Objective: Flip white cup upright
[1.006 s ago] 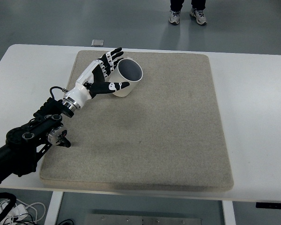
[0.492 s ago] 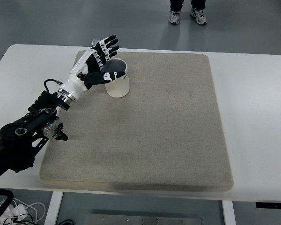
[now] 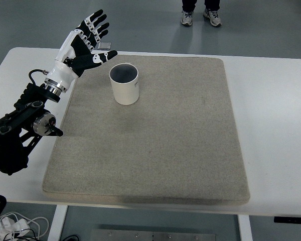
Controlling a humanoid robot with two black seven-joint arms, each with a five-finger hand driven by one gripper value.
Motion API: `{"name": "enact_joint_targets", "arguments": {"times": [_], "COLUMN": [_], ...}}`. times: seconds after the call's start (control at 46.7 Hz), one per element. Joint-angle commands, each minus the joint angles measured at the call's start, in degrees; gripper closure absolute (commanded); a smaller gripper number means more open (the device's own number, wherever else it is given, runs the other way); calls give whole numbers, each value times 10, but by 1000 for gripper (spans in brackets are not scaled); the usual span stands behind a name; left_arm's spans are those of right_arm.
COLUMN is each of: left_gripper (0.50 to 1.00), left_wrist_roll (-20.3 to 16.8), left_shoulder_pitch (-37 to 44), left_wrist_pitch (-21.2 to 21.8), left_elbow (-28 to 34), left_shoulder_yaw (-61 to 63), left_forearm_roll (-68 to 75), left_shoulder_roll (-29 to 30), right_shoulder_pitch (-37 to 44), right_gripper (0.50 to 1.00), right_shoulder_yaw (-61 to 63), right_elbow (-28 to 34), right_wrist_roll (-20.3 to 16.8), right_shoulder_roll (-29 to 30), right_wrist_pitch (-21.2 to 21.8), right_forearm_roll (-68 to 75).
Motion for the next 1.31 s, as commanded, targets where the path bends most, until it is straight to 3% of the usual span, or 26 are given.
{"name": "enact_joint_targets", "arguments": {"times": [0.0,0.578,1.027,1.284], "left_gripper": [506,506,506,506], "left_wrist_roll": [0,1,177,211], "left_shoulder_pitch": [0,-10,-56,-71], "left_wrist_pitch": [1,10,-10,-91], "left_elbow": [1,74,179,237], "left_shoulder_yaw": [-4,-12,-27,-26], "left_forearm_roll": [-23,-172,-389,-490], "left_shoulder_roll": [1,3,0,-25], "right_shoulder_pitch": [0,0,0,-3], "right_gripper": [548,548,548,548], "right_shoulder_yaw": [0,0,0,1], "right_elbow": [0,1,1,1], "right_wrist_roll": [0,0,0,0], "right_shoulder_roll": [0,0,0,0], "right_wrist_pitch": [0,0,0,4], "right_forearm_roll": [0,0,0,0]}}
